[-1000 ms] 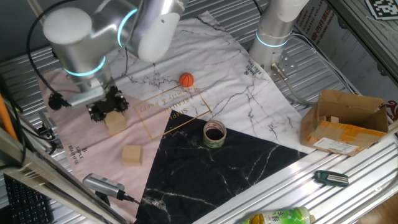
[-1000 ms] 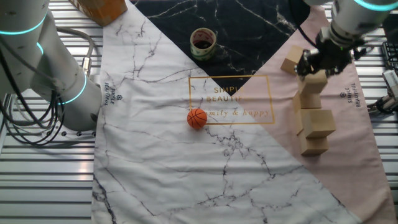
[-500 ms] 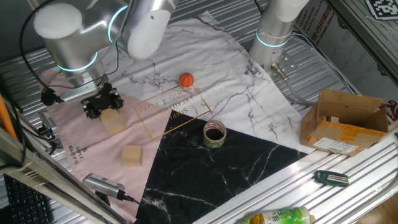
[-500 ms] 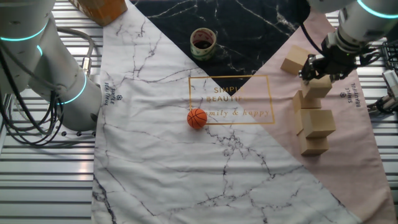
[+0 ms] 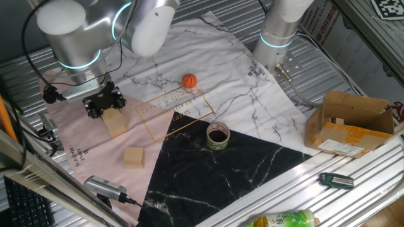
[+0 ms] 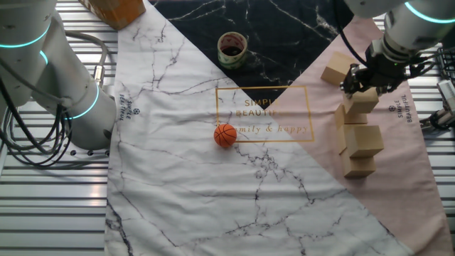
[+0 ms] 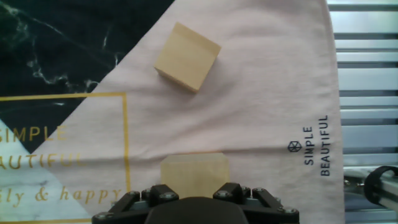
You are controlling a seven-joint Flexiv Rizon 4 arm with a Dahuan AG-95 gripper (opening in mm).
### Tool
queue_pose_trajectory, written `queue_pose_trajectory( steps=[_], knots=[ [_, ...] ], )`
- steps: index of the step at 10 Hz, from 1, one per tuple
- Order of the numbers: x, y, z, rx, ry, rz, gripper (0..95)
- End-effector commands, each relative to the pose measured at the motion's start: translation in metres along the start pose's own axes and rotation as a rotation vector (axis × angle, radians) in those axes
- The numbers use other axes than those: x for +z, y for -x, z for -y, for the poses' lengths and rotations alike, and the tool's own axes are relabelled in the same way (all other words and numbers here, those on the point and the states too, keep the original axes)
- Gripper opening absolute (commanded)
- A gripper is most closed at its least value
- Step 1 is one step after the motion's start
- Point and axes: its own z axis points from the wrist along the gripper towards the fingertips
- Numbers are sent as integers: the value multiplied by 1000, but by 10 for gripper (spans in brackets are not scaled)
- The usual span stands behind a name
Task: Stack the blocks into a pyramid shape
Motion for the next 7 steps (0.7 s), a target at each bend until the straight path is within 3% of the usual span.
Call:
queue_pose_trajectory(
  steps=[1,7],
  knots=[
    [0,-4,-2,-2,-6,3,0],
    [3,-14,-3,-3,-10,12,0]
  ],
)
